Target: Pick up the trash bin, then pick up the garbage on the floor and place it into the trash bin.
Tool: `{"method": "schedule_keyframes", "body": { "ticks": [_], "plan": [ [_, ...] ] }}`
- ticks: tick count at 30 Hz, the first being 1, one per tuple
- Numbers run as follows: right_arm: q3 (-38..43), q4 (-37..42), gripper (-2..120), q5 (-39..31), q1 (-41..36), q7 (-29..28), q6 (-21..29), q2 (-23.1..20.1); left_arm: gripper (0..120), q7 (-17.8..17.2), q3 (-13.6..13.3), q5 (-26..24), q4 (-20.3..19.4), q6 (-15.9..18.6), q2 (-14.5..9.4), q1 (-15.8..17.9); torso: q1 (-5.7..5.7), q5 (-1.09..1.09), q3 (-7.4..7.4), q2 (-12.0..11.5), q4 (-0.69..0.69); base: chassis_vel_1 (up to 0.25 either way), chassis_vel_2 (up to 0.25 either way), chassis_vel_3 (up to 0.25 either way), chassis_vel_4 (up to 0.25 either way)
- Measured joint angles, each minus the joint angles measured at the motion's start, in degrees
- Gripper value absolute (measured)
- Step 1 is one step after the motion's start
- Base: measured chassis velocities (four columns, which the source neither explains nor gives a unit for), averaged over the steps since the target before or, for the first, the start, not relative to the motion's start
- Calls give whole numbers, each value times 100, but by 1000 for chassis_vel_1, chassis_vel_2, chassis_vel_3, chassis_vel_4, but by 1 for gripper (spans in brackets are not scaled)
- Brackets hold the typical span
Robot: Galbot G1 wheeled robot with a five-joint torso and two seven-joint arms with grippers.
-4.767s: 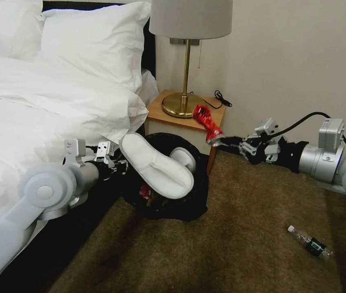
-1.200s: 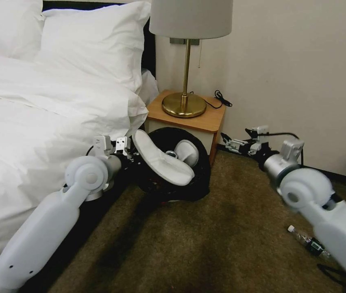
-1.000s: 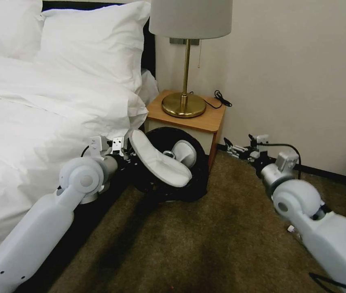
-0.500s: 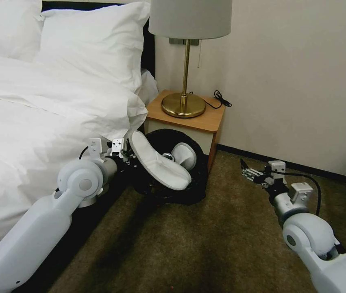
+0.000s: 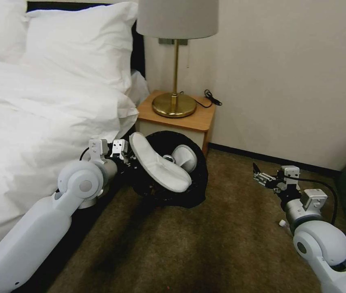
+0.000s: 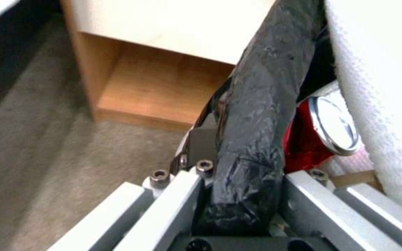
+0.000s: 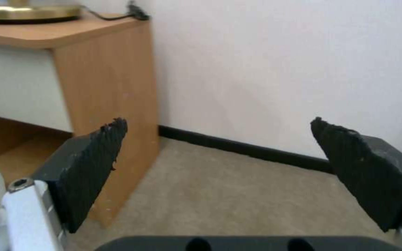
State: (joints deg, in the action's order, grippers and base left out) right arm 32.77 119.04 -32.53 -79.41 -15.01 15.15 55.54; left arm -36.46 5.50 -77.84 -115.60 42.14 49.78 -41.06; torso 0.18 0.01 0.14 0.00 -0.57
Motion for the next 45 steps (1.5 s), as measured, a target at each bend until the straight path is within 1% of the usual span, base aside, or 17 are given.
{"method": "schedule_keyframes", "body": {
  "ticks": [7,14,17,20,21,26,28,30,31,33,35,38,45],
  "plan": [
    [196,20,100,2,-78,-40,38,26,2,2,0,-6,-13,0,-19,-8,0,-1,0,0,0,-106,-100,-91,-100],
    [508,93,100,78,-367,5,49,114,2,19,-2,-8,7,0,9,-6,0,-1,0,0,-1,-122,-123,-115,-115],
    [674,138,100,156,-544,90,71,196,2,25,-3,-8,37,-1,34,7,0,0,0,0,-1,-112,-129,-125,-115],
    [881,160,100,309,-778,348,86,331,2,33,8,-9,84,0,53,7,0,-1,0,0,-1,-122,-128,-138,-138],
    [881,160,100,309,-778,348,86,331,2,33,8,-9,84,0,53,7,0,-1,0,0,-1,-105,-127,-153,-136],
    [1131,219,100,397,-1027,583,85,521,2,28,48,27,186,-1,113,16,0,-1,0,0,-5,-89,-86,-113,-98],
    [1238,274,100,413,-1137,612,141,595,2,25,69,39,236,-1,144,41,0,-1,0,0,-5,-87,-67,-53,-53],
    [1396,383,100,483,-1331,692,247,727,2,20,142,81,361,-1,202,113,0,-1,0,0,0,0,0,0,0],
    [1396,383,100,483,-1331,692,247,727,2,20,142,81,361,-1,202,113,0,-1,0,0,0,0,0,0,0],
    [1434,420,100,532,-1476,716,257,836,2,17,246,93,426,-1,218,156,0,-1,0,0,2,0,0,0,0],
    [1436,430,100,551,-1525,720,256,866,2,17,280,91,429,-1,218,170,0,-1,0,0,2,0,0,0,0],
    [1438,472,100,566,-1629,721,254,930,2,25,288,77,431,-1,218,211,0,-1,0,0,0,0,0,0,0],
    [1409,510,100,600,-1665,684,249,1035,2,30,243,61,384,-1,217,213,0,-1,0,0,0,0,0,0,0]
  ]
}}
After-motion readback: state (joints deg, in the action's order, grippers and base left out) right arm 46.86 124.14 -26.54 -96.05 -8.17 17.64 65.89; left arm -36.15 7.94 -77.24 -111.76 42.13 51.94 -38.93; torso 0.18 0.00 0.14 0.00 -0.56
